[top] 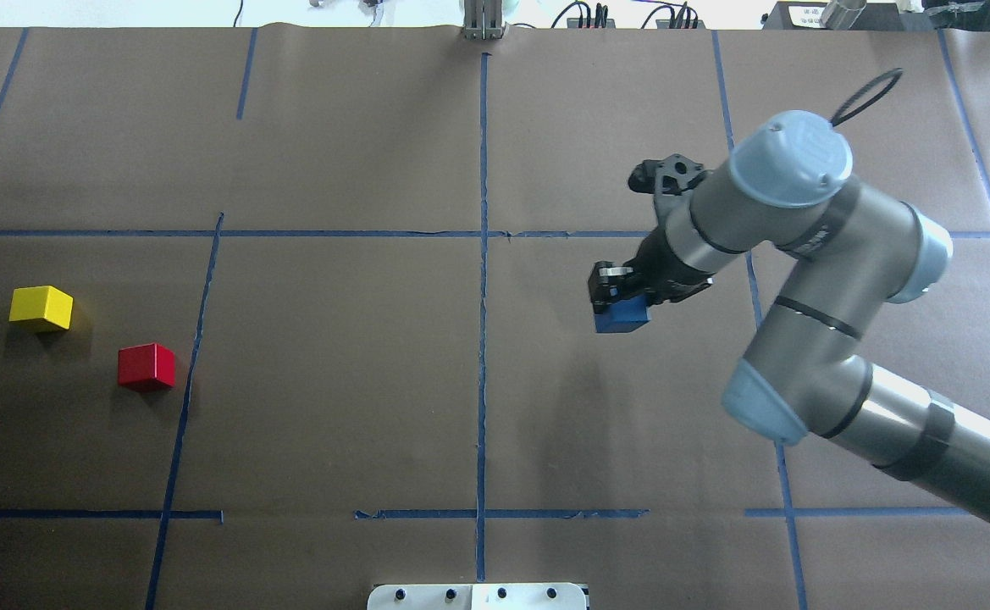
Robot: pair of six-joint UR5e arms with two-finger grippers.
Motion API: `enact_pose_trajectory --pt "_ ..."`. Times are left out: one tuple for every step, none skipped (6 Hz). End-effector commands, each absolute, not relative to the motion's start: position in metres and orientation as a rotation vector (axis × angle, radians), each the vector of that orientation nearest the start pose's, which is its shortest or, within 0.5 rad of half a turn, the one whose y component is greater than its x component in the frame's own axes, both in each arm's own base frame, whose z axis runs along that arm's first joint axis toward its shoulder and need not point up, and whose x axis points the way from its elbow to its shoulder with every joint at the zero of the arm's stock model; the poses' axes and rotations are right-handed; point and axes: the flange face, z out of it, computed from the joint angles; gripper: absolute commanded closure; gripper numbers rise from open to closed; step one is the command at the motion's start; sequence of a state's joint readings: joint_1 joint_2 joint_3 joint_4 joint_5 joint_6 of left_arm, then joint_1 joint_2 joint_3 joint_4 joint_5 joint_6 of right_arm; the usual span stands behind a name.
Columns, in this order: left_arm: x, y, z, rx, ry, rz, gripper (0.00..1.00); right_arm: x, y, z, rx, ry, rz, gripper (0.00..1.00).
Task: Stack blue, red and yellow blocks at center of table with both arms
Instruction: 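Carry the blue block with the right gripper to the table center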
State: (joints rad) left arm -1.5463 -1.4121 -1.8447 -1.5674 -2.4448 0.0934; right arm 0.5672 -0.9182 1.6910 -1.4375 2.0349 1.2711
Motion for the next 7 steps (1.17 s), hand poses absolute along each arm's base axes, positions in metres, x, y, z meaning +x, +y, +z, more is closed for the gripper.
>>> enact_pose_trajectory --pt "-0.045 -0.429 0.587 0.148 0.879 0.136 0.00 -0.618 -0.424 0.158 0.024 -0.904 0.173 1.00" --pt "-0.044 -0.428 0.587 0.145 0.893 0.135 0.00 -0.630 -0.431 0.166 0.027 -0.872 0.177 1.00" --pt "-0.044 -0.428 0.587 0.144 0.893 0.134 0.00 -0.633 -0.431 0.175 0.023 -0.855 0.178 1.00" --pt "-0.044 -0.428 0.587 0.144 0.893 0.134 0.00 -0.635 -0.433 0.180 0.029 -0.839 0.161 1.00" --pt "-0.044 -0.428 0.587 0.144 0.895 0.134 0.00 -0.639 -0.434 0.191 0.027 -0.819 0.150 1.00" --pt "-0.043 -0.427 0.587 0.141 0.907 0.133 0.00 -0.638 -0.434 0.195 0.028 -0.813 0.142 1.00" --pt "-0.043 -0.427 0.587 0.141 0.907 0.133 0.00 -0.638 -0.434 0.196 0.027 -0.814 0.138 1.00"
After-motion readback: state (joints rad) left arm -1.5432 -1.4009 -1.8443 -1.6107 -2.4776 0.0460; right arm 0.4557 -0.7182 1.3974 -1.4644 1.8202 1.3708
